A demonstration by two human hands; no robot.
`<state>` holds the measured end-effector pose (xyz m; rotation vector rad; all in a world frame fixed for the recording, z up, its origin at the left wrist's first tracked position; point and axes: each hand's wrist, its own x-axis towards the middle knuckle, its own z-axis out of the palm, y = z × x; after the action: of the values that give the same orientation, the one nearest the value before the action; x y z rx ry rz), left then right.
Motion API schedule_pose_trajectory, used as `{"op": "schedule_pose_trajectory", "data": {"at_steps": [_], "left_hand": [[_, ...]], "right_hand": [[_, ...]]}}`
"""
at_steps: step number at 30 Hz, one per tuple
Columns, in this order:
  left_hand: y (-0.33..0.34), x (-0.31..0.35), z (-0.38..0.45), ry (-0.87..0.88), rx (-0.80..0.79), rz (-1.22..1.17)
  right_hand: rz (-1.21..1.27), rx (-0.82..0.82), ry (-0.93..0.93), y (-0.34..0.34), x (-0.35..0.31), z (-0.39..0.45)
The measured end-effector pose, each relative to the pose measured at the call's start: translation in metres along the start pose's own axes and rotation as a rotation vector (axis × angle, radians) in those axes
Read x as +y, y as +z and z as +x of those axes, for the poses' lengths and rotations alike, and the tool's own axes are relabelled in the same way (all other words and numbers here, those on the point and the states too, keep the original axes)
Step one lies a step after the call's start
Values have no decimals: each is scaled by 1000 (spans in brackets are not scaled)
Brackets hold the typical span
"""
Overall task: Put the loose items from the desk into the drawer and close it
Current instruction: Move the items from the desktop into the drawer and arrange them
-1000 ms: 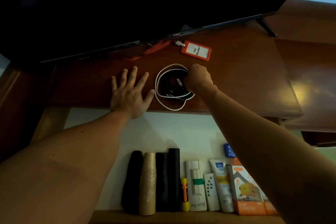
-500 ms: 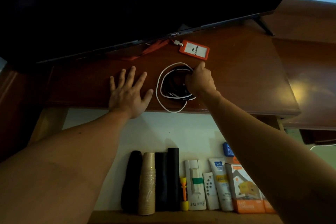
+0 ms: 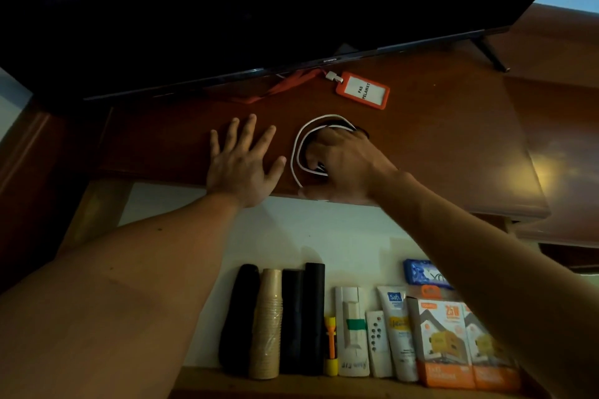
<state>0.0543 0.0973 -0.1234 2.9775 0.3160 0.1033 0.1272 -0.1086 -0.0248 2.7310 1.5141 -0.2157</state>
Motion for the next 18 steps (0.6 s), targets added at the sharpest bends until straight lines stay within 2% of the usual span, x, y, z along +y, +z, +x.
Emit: {"op": "schedule_pose_trajectory", "data": {"at_steps": [3,7,14,18], "left_hand": [[-2,1,1,-13,-22,12],[-2,3,2,-29,-58,45],[-1,2,3,-35,-55,44],[0,2,3,-35,-50,50]], "right_hand": [[63,11,-21,23,2,-23],[197,43,61,50,0,-44],[378,238,517,58,-10,-46],[624,271,721,63,-5,-45]]}}
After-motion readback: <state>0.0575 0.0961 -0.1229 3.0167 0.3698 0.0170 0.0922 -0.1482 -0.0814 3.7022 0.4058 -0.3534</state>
